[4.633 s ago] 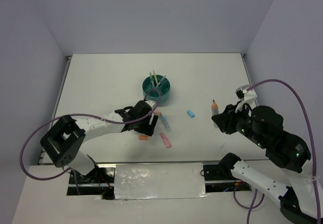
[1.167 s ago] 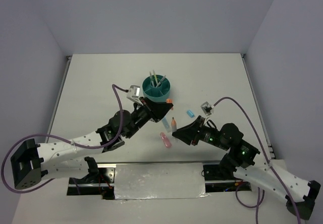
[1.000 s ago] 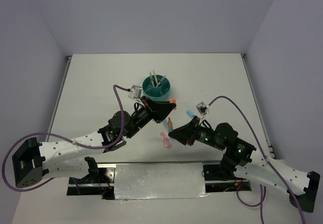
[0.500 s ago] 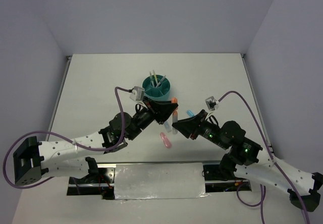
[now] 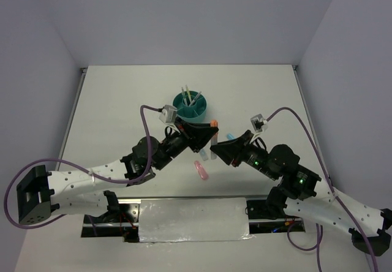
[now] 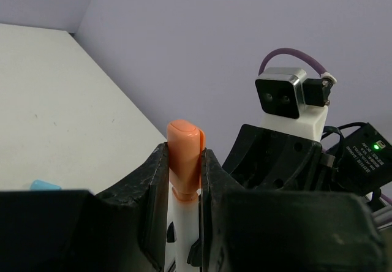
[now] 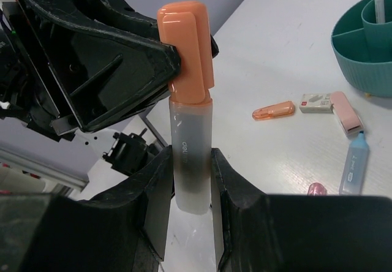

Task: Sort the stationery into containers
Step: Close the pen cap on the pen.

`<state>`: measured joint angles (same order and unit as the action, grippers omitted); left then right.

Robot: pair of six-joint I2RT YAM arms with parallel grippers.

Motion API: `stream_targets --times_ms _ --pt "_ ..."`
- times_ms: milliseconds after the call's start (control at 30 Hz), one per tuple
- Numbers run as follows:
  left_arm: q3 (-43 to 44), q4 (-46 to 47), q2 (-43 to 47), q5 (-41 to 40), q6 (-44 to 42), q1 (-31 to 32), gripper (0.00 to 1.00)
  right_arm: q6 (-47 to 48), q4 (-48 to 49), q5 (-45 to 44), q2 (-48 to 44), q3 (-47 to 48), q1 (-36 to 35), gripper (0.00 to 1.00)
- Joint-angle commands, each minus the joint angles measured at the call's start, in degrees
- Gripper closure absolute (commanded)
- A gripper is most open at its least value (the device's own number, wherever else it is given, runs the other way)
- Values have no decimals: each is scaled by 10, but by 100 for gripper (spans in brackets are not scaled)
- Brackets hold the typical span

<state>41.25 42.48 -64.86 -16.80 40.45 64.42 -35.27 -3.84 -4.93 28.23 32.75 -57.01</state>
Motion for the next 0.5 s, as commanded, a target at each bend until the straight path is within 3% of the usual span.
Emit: stream_targets --times_ms 0,200,400,467 --pt "-3 43 4 40 -16 4 100 21 22 -18 -2 45 -3 100" --pt "-7 66 -8 106 -28 4 100 54 23 -39 -15 71 -4 100" --pt "31 -2 -32 163 -73 11 100 175 -12 37 33 158 -3 100" --pt "39 -14 -31 173 -79 13 98 208 -29 14 47 173 -3 100"
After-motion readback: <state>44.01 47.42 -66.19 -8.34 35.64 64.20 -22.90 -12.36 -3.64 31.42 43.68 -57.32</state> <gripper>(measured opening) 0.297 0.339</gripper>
